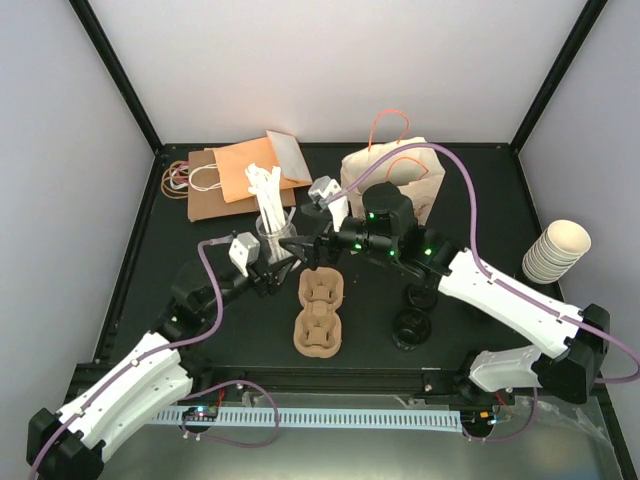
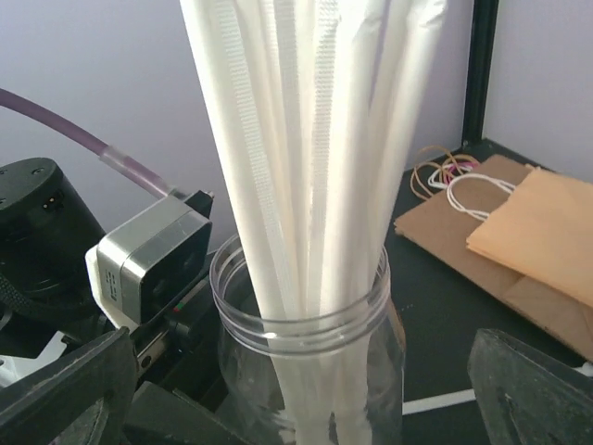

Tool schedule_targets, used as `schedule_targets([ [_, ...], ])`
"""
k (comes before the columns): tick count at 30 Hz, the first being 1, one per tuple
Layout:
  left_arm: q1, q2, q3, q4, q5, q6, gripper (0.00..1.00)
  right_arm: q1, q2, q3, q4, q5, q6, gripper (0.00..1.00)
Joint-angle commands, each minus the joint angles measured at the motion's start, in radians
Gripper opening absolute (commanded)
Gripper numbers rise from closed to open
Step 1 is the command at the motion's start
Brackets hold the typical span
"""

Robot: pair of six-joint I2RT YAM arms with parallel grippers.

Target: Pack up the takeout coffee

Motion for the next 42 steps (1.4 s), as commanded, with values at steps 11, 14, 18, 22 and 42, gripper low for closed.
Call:
schedule_targets([
  [11, -0.025, 0.003, 0.093, 0.011, 0.110, 0.043, 0.46, 0.032, 0.054, 0.091, 0.017, -0.058, -0.135, 1.00],
  [14, -0.026, 0.008, 0.105, -0.001, 0.123, 0.048, 0.46, 0.048, 0.065, 0.104, 0.006, -0.062, -0.151, 1.00],
  [18, -0.032, 0.023, 0.121, -0.017, 0.135, 0.055, 0.46, 0.051, 0.075, 0.118, 0.004, -0.064, -0.154, 0.95],
  [22, -0.034, 0.019, 0.119, -0.021, 0.134, 0.059, 0.46, 0.052, 0.076, 0.121, 0.005, -0.055, -0.154, 0.85],
  [42, -0.036, -0.070, 0.162, -0.210, -0.006, -0.013, 0.99, 0.052, 0.052, 0.047, 0.088, -0.002, -0.141, 0.58],
])
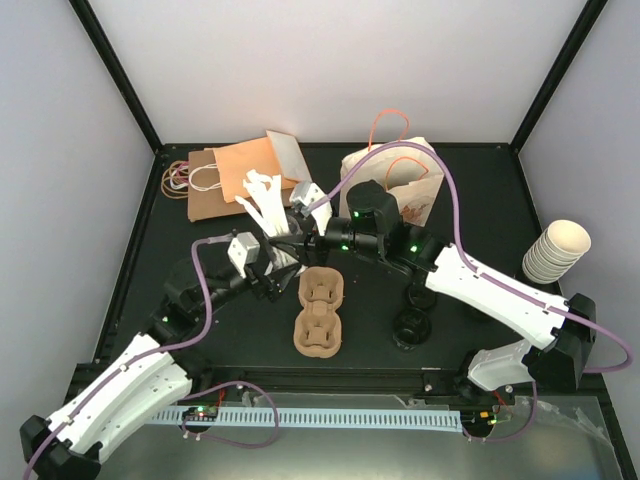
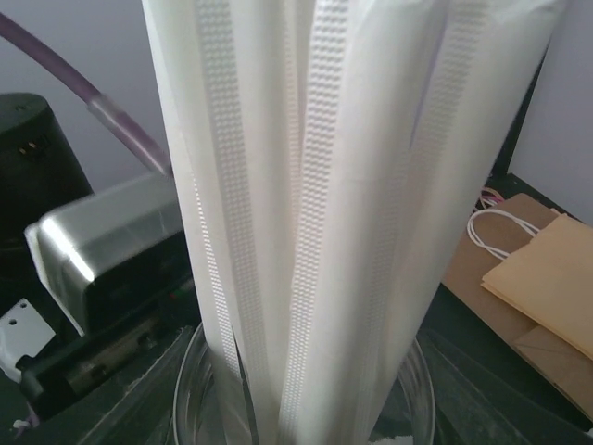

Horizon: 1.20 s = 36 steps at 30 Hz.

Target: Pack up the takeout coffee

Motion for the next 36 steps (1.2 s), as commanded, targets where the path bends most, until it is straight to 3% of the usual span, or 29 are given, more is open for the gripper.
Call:
schedule_targets([
  [1, -0.002, -0.063, 0.090, -0.138, -0.080, -0.056, 0.99, 0.005, -0.022, -0.029, 0.072, 0.040, 0.005, 0.58],
  [9, -0.003, -0.205, 0.310, -0.650, -0.158, -0.132, 0.99, 0.005, -0.014, -0.102, 0.174, 0.131, 0.020, 0.58],
  [13, -0.003, -0.236, 0.414, -0.832, -0.248, -0.200, 0.99, 0.005, 0.007, -0.137, 0.252, 0.157, 0.033, 0.58],
  [18, -0.003, -0.180, 0.570, -1.073, -0.484, -0.357, 0.99, 0.009, 0.055, -0.169, 0.363, 0.152, 0.068, 0.58],
  [23, -0.002, -0.047, 0.820, -1.397, -0.764, -0.482, 0.99, 0.060, 0.120, -0.177, 0.430, 0.172, 0.063, 0.59],
  [29, -0.003, 0.004, 0.916, -1.558, -0.944, -0.556, 0.99, 0.117, 0.185, -0.240, 0.590, 0.169, 0.063, 0.59],
  [36, -0.002, -0.025, 0.836, -1.483, -0.898, -0.593, 0.99, 0.158, 0.285, -0.287, 0.744, 0.136, 0.084, 0.59],
])
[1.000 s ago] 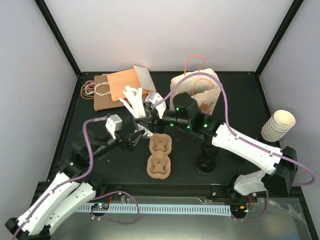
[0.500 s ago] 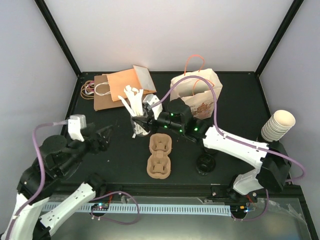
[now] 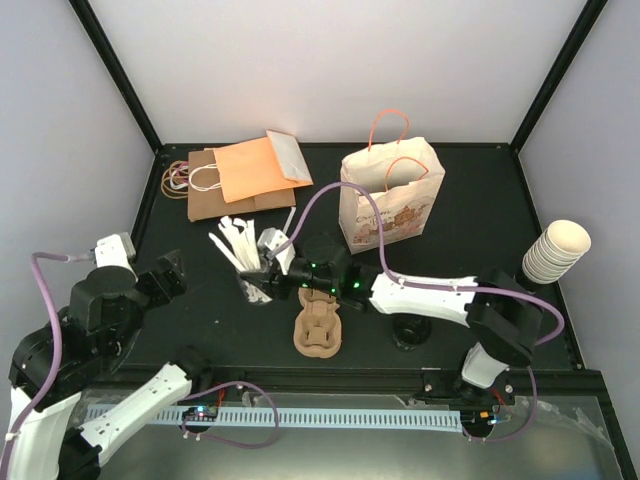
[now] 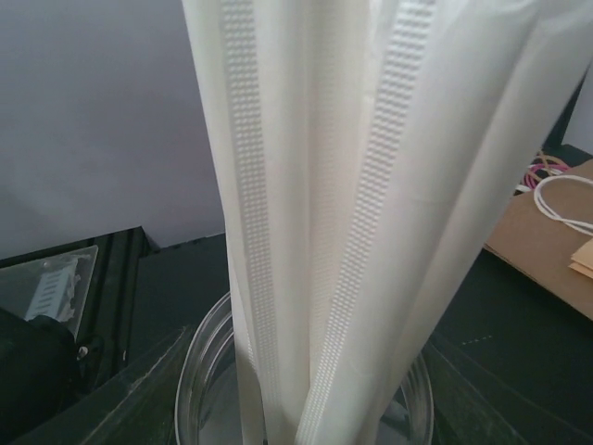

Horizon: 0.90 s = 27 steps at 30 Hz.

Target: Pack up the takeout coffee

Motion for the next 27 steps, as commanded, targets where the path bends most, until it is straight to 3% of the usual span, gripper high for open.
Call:
schedule_targets([
  [1, -0.002, 0.007, -0.039, -0.020, -0.027, -0.039, 0.99, 0.027, 0.053, -0.013, 0.185, -0.008, 0.016, 0.59],
  [13, -0.003, -0.019, -0.111, 0.045, -0.049, 0.015, 0.99, 0.057, 0.262, -0.019, 0.420, -0.004, 0.001, 0.59],
  [27, -0.003, -0.033, -0.183, 0.097, 0.011, 0.056, 0.99, 0.058, 0.491, 0.105, 0.540, 0.012, -0.049, 0.59],
])
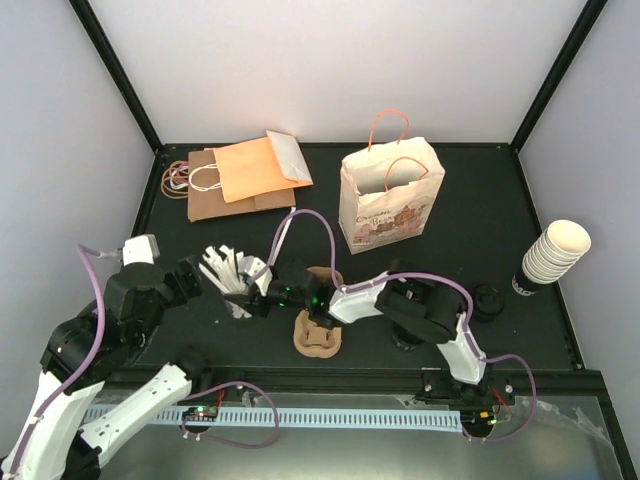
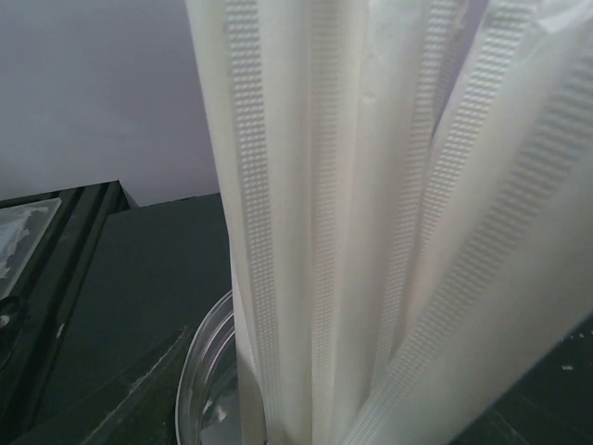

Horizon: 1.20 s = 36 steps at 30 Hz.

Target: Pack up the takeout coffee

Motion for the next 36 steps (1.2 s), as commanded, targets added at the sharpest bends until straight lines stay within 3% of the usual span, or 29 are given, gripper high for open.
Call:
schedule_targets([
  [1, -0.002, -0.008, -0.001, 0.032, 0.017, 0.028, 0.99, 0.006, 0.071, 0.108, 0.096, 0.013, -0.040, 0.59],
  [20, -0.002, 0.002, 0.003, 0.031, 0.006, 0.082, 0.99, 0.017, 0.406, 0.657, -0.114, -0.072, -0.108, 0.60],
  [31, -0.002, 0.009, -0.026, 0.066, 0.034, 0.097, 0.99, 0.019, 0.408, 0.662, -0.166, -0.065, -0.141, 0.63],
  [36, -0.001, 0.001, -0.039, 0.067, 0.039, 0.099, 0.99, 0.019, 0.407, 0.665, -0.186, -0.072, -0.151, 0.73],
])
